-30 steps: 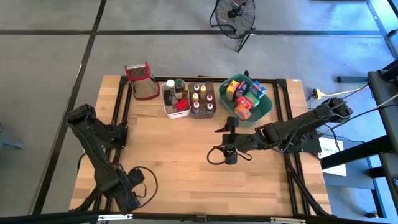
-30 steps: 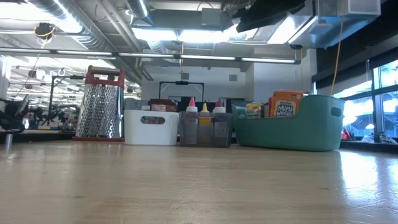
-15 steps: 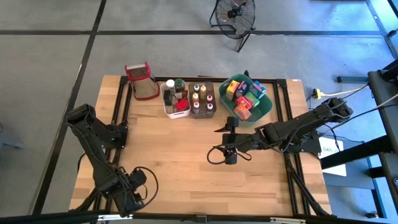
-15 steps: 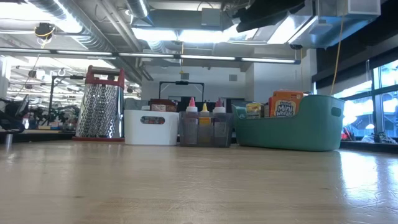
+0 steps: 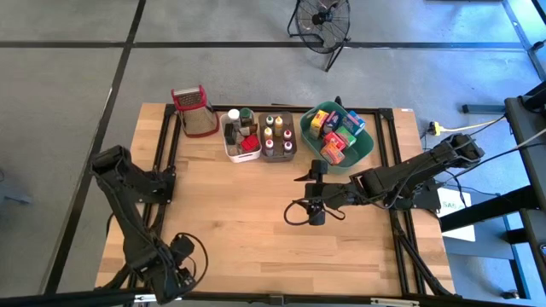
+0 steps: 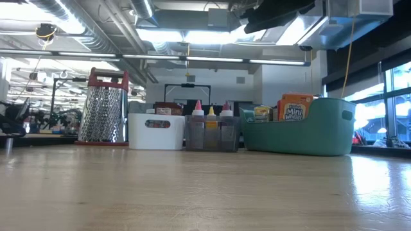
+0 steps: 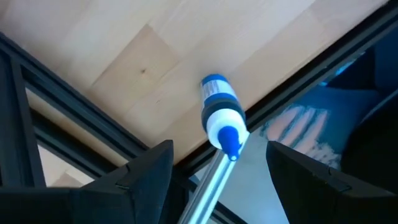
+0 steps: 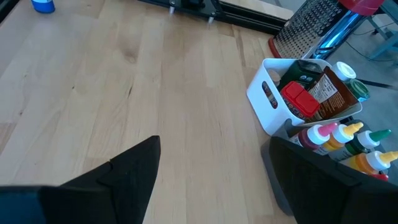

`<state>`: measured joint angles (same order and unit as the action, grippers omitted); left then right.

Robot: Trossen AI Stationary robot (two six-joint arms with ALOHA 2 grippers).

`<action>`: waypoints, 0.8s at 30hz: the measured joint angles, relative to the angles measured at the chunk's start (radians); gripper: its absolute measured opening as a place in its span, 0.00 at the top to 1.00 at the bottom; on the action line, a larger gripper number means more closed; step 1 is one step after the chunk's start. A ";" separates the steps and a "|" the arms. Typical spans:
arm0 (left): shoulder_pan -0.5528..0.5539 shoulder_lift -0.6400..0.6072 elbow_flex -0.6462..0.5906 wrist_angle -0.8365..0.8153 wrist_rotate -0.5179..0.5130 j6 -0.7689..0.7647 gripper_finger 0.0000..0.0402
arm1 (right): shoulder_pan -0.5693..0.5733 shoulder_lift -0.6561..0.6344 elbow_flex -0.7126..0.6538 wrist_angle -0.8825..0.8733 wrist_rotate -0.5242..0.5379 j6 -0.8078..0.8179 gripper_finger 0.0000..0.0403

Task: Pick & Place Kitchen Items
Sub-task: Put the blue food coloring bottle into the middle black transparent bin

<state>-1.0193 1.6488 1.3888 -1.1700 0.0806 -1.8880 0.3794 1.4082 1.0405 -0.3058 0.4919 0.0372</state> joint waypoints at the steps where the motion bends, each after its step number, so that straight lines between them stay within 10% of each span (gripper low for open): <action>1: -0.005 0.007 0.000 0.000 0.000 -0.004 0.37 | 0.000 0.000 0.000 0.000 0.000 0.000 0.24; 24: -0.021 0.052 -0.023 0.048 0.023 -0.036 0.37 | -0.021 0.000 0.000 -0.010 -0.074 0.011 0.24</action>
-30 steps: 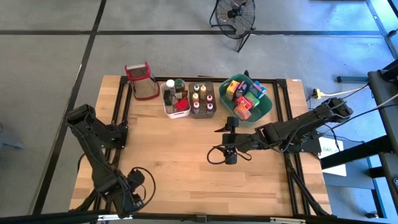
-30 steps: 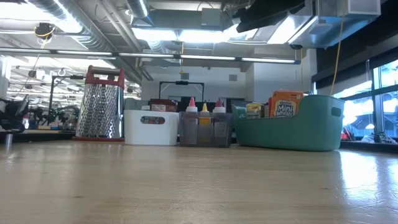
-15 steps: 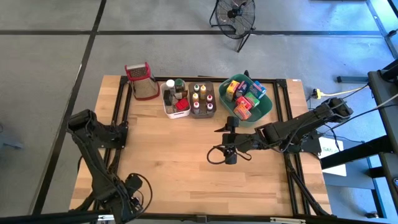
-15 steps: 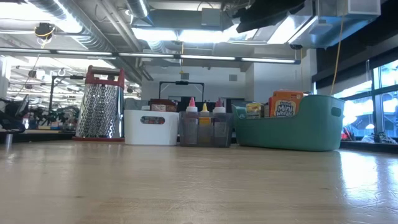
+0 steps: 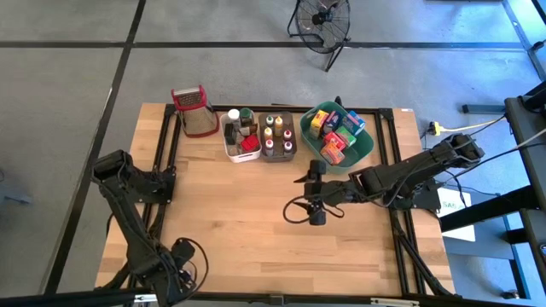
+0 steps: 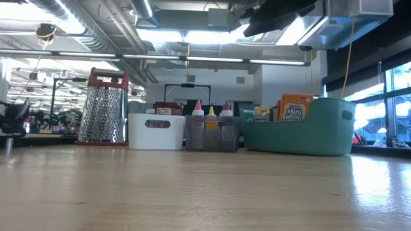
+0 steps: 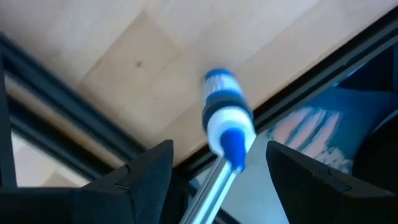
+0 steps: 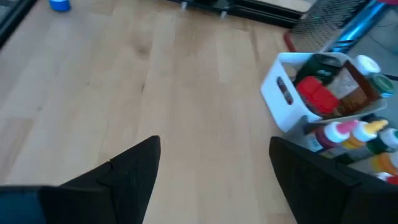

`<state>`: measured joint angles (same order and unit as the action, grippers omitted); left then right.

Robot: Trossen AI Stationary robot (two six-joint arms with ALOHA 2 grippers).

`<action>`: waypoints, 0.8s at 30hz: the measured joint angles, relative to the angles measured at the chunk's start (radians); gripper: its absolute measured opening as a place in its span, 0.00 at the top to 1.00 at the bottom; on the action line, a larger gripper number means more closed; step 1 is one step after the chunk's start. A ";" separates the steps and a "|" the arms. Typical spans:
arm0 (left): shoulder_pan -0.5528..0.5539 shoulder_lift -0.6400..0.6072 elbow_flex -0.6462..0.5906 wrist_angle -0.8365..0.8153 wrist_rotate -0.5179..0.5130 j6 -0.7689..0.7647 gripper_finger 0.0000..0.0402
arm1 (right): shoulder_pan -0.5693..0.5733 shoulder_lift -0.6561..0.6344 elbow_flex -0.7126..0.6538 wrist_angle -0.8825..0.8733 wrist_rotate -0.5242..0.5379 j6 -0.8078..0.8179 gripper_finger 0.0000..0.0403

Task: Pick & Place Kitchen Items
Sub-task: Put the blue food coloring bottle into the middle black transparent bin

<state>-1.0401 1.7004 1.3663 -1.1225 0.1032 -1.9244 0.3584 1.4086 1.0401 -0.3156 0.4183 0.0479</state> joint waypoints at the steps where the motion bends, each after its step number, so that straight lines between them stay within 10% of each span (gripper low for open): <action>1: 0.001 0.000 0.000 0.001 -0.013 0.013 0.37 | 0.000 0.000 0.000 0.000 -0.007 0.000 0.24; 24: 0.001 0.000 0.000 0.001 -0.032 -0.042 0.37 | 0.000 0.000 0.000 -0.044 -0.011 0.042 0.24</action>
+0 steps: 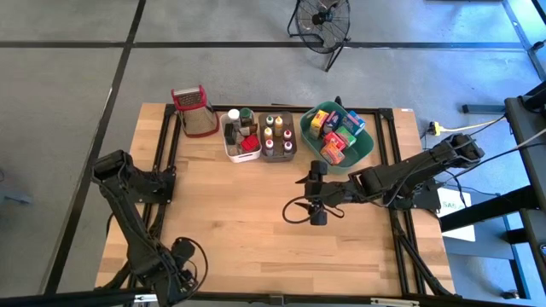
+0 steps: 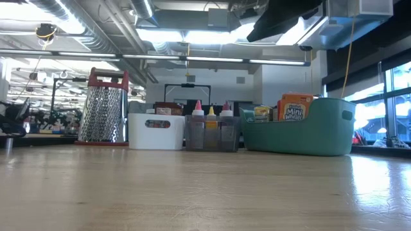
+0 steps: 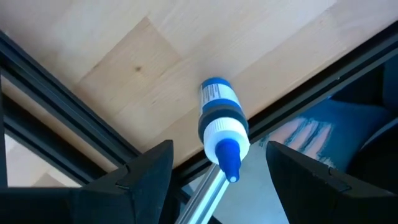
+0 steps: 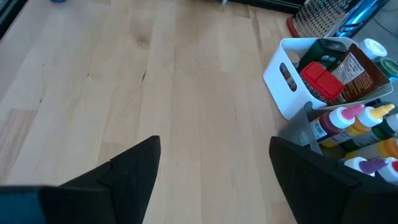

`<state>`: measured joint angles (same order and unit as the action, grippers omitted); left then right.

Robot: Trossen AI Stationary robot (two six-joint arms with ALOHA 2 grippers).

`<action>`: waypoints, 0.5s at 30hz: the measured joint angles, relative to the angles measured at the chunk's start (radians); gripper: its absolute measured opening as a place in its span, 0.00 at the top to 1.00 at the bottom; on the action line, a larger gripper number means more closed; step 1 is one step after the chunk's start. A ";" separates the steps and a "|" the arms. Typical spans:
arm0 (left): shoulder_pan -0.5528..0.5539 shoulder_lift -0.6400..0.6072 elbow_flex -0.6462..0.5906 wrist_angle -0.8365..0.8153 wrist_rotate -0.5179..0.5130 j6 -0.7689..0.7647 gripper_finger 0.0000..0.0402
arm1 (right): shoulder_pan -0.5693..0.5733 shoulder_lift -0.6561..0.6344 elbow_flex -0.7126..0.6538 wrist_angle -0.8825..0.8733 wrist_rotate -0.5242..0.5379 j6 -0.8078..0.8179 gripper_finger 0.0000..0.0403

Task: Pick & Place Kitchen Items
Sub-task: Put the blue food coloring bottle into the middle black transparent bin

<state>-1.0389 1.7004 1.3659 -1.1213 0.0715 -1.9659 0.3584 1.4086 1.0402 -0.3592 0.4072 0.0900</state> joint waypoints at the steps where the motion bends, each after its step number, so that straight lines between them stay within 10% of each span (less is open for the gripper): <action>1: 0.000 0.001 0.000 0.000 -0.008 -0.001 0.37 | 0.000 0.000 0.000 0.000 0.000 0.003 0.24; 15: -0.016 0.011 -0.001 0.004 -0.035 -0.037 0.37 | 0.000 0.000 0.000 0.000 0.000 0.004 0.24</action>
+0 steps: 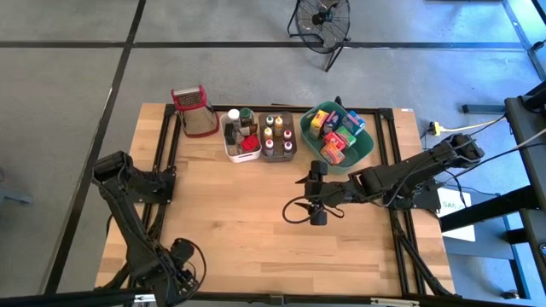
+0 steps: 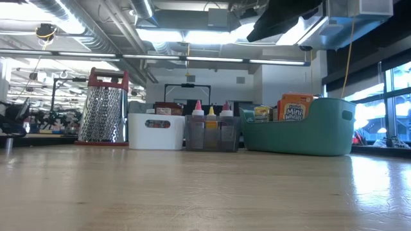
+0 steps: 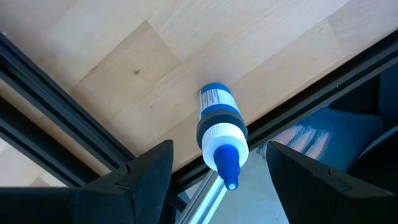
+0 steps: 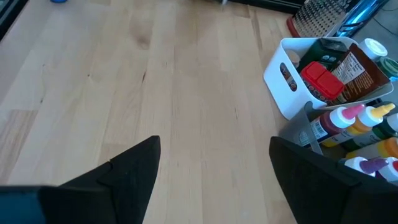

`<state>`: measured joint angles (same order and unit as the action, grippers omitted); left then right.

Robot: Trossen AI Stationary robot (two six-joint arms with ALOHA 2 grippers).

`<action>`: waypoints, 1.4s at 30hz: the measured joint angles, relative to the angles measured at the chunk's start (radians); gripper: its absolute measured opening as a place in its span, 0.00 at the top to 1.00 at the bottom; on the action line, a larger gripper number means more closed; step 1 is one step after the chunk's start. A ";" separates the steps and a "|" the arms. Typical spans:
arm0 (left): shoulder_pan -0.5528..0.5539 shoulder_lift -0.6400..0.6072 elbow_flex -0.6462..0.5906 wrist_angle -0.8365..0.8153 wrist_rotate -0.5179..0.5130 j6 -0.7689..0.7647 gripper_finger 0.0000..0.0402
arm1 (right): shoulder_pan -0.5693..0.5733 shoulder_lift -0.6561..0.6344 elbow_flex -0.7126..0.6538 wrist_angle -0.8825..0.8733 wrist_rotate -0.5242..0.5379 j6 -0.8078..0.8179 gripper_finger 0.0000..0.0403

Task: Pick & Place Kitchen Items
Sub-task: Put the blue food coloring bottle into the middle black transparent bin

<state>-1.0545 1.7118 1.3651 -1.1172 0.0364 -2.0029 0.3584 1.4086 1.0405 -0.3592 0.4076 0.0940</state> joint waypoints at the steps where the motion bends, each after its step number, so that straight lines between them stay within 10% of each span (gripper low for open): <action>1: -0.003 0.004 0.000 0.000 0.000 0.000 0.37 | 0.000 0.000 0.000 0.000 0.000 0.000 0.24; 42: 0.028 0.155 -0.002 0.049 0.034 0.254 0.37 | 0.000 0.000 0.000 0.000 0.000 0.003 0.24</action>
<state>-1.0267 1.8671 1.3632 -1.0683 0.0700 -1.7487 0.3585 1.4090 1.0403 -0.3592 0.4076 0.0971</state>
